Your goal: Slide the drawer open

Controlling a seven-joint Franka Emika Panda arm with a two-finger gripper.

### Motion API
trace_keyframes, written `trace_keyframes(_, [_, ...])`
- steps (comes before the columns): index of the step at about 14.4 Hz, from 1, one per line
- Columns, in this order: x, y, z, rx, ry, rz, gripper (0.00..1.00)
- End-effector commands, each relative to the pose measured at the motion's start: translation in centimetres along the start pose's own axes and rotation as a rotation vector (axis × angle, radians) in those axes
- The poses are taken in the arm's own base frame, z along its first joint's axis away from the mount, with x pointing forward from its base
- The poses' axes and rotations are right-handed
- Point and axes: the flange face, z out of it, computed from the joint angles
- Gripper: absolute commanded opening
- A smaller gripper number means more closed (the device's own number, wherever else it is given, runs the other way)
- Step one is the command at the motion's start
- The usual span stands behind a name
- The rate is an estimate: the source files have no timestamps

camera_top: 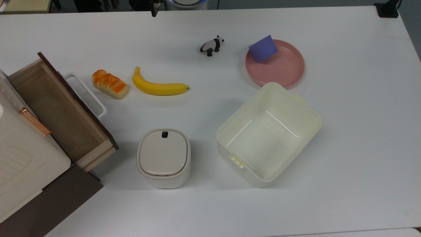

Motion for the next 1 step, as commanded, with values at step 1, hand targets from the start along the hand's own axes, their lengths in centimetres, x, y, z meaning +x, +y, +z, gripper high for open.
trace_keyframes(1, [-0.43, -0.2, 0.03, 0.013, 0.018, 0.017, 1.0])
